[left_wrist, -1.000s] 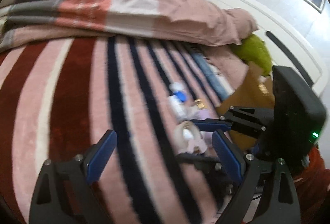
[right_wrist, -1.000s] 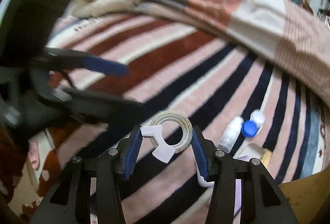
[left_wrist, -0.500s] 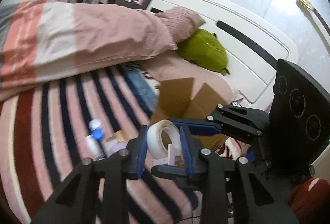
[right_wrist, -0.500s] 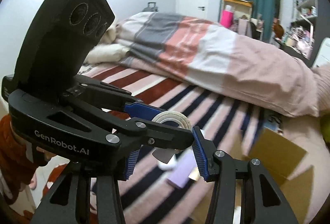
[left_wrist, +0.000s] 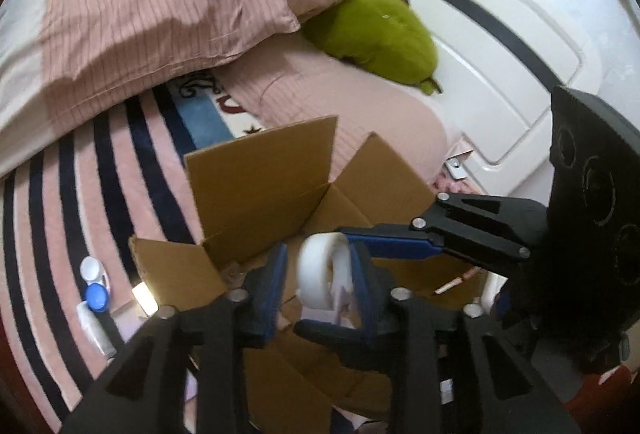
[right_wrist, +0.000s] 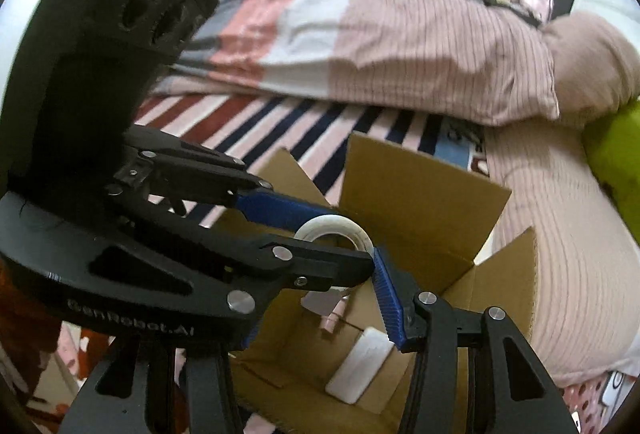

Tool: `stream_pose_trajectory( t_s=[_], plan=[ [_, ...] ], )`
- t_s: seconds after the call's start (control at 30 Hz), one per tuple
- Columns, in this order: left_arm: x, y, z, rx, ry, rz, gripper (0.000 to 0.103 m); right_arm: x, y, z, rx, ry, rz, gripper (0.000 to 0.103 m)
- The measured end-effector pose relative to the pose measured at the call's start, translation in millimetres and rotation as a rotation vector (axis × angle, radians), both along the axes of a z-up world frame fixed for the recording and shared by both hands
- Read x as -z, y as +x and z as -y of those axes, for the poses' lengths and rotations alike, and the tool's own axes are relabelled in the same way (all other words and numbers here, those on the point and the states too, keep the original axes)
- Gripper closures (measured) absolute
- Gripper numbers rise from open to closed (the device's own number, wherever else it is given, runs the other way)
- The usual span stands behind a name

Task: Organize rigid objects
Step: 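Carry the tape roll into the cardboard box and open the right gripper, then grasp the white earbud case with the right gripper, then lower the earbud case into the cardboard box and release it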

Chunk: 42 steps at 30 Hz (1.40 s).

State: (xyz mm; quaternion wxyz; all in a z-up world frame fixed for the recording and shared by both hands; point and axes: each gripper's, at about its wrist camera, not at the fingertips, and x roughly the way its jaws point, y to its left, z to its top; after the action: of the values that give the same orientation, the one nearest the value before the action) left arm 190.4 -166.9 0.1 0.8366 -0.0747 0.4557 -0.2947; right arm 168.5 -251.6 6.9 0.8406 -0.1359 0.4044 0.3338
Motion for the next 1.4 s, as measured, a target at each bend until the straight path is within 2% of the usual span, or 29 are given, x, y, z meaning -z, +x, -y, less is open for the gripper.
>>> stream_pose_trajectory(
  t_s=[0.03, 0.17, 0.23, 0.33, 0.43, 0.5, 0.53, 0.63, 0.77, 0.87, 1.0, 1.1, 1.17, 1.27, 1.37, 1.4],
  plan=[
    [0.5, 1.5, -0.7, -0.008, 0.007, 0.002, 0.050, 1.3, 1.9, -0.6, 0.003, -0.012, -0.009, 0.058],
    [-11.6, -12.7, -19.0, -0.043, 0.021, 0.056, 0.036, 3.4, -0.3, -3.8, 0.011, -0.041, -0.006, 0.058],
    [-22.9, -23.8, -34.4, -0.068, 0.021, 0.097, 0.025, 0.0, -5.9, -8.3, -0.003, -0.027, -0.006, 0.057],
    [-37.9, -43.4, -64.1, -0.128, 0.041, 0.165, 0.017, -9.2, -22.6, -24.1, -0.048, 0.009, 0.023, 0.057],
    [-44.8, -67.4, -102.0, -0.224, 0.103, 0.225, 0.010, -17.9, -43.9, -52.8, -0.112, 0.047, 0.059, 0.057],
    [-42.2, -82.1, -126.3, -0.278, 0.134, 0.250, 0.010, -20.4, -60.3, -78.8, -0.177, 0.071, 0.070, 0.054],
    [-39.4, -88.3, -137.3, -0.295, 0.138, 0.253, 0.010, -19.7, -67.6, -92.0, -0.208, 0.077, 0.071, 0.050],
    [-22.5, -106.0, -175.2, -0.348, 0.129, 0.239, 0.010, -6.7, -82.3, -130.9, -0.284, 0.066, 0.046, 0.049],
    [11.5, -122.2, -213.4, -0.399, 0.140, 0.210, 0.010, 33.5, -84.6, -174.5, -0.308, -0.019, -0.022, 0.049],
    [40.8, -128.5, -234.6, -0.417, 0.143, 0.182, 0.010, 79.0, -72.3, -195.2, -0.288, -0.122, -0.087, 0.049],
    [70.2, -136.2, -251.6, -0.414, 0.102, 0.158, 0.010, 120.0, -48.4, -202.3, -0.219, -0.222, -0.073, 0.049],
    [85.5, -138.6, -256.5, -0.408, 0.092, 0.147, 0.010, 140.8, -24.8, -203.5, -0.172, -0.262, -0.081, 0.049],
    [92.0, -139.6, -256.8, -0.404, 0.092, 0.141, 0.010, 149.9, -14.1, -204.4, -0.172, -0.271, -0.083, 0.049],
    [96.7, -140.3, -257.6, -0.398, 0.085, 0.137, 0.010, 148.4, -13.5, -206.9, -0.197, -0.248, -0.110, 0.047],
    [97.4, -139.7, -257.2, -0.400, 0.081, 0.137, 0.010, 150.2, -18.7, -209.9, -0.234, -0.240, -0.149, 0.063],
    [97.9, -139.7, -256.8, -0.400, 0.076, 0.136, 0.010, 148.7, -23.3, -209.8, -0.230, -0.237, -0.130, 0.063]
  ],
)
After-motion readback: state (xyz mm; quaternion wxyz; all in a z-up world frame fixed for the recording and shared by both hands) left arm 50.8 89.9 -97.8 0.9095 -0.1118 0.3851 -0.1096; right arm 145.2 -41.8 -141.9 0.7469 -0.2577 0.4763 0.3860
